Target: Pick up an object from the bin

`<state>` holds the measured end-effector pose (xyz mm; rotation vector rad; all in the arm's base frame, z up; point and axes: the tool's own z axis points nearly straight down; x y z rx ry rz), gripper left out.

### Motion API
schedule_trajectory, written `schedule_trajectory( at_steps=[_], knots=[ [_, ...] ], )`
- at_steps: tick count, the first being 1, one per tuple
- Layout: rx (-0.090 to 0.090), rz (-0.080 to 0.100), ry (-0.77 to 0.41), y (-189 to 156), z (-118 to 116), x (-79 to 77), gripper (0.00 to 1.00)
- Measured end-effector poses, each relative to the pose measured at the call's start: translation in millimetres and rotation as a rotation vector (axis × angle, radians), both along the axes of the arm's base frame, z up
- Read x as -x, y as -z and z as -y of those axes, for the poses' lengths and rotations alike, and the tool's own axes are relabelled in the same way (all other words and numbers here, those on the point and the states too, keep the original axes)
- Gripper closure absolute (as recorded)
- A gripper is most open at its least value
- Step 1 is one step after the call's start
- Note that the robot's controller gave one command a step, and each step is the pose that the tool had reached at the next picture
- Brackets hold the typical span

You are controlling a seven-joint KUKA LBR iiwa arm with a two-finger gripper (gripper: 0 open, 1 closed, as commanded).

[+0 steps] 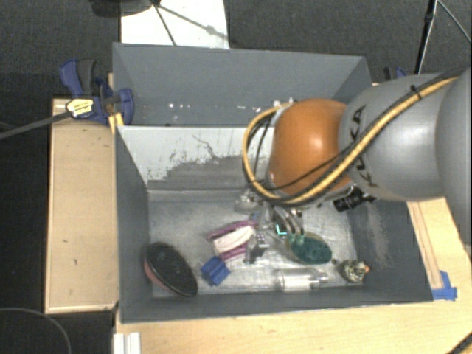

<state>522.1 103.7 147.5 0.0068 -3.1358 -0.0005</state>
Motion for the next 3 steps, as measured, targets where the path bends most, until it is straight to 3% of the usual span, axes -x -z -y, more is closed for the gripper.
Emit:
schedule_trajectory(
  at_steps=[1, 2, 3],
  knots=[
    [0.0, 0.004, -0.179, 69, 3, -12.8, 0.0],
    [-0.001, 0.007, -0.175, 68, 2, -13.8, 1.0],
    [-0.001, 0.015, -0.172, -33, 7, -24.5, 1.0]
  ],
)
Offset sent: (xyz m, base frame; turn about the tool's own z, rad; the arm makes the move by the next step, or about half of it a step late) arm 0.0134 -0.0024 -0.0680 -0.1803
